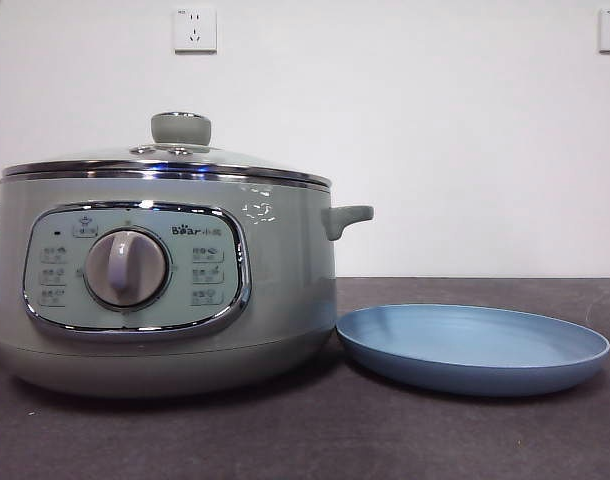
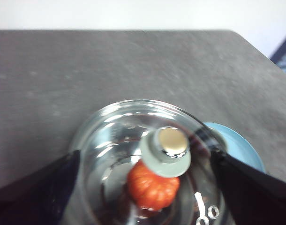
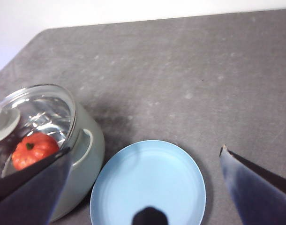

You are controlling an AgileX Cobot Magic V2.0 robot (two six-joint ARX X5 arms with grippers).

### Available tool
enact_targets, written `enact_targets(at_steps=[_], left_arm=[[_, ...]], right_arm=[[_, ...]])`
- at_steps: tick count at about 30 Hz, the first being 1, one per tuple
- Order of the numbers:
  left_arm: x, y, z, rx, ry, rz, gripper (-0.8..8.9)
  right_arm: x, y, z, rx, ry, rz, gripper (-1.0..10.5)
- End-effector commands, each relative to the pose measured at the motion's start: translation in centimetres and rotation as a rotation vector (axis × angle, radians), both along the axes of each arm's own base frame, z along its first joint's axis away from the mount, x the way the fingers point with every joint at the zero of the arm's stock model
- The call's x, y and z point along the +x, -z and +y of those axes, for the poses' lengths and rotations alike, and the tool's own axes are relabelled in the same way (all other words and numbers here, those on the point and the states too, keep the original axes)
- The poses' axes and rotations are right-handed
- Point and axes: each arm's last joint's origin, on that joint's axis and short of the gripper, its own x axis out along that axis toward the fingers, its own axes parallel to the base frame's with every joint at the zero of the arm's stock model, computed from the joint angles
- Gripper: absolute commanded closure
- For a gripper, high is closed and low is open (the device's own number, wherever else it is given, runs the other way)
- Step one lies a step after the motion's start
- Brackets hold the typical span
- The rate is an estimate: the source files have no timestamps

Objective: Take the pumpkin out from the steamer,put the pumpkin in the blue plate,close the lid

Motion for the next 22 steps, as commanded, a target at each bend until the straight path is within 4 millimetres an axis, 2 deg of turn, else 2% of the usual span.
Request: enact_targets(at_steps=[1,6,11,16,22], left_arm=[[1.5,-0.5,-1.6,0.006,0.075,0.011,3.42],[4.2,-0.4,-4.3,0.034,0.171,0.062,3.42],[6.5,1.3,-6.9,0.137,0.173,0.132,3.42],[7.9,3.4,-8.6,0.250,0.156,0.184,3.42],[8.8,5.1,-9.8,0.310,0.162,0.225,3.42]], right_arm=[[0.0,-0.1,0.0,-0.002,-0.003,-0.009,3.5],[0.0,-0.1,0.0,-0.002,-0.003,-0.008,3.5],[0.0,-0.1,0.0,-0.002,-0.003,-0.007,3.5],[0.0,-0.1,0.0,-0.003,-0.003,-0.001,3.5],[0.0,-0.1,0.0,-0.003,-0.003,-0.001,3.5]])
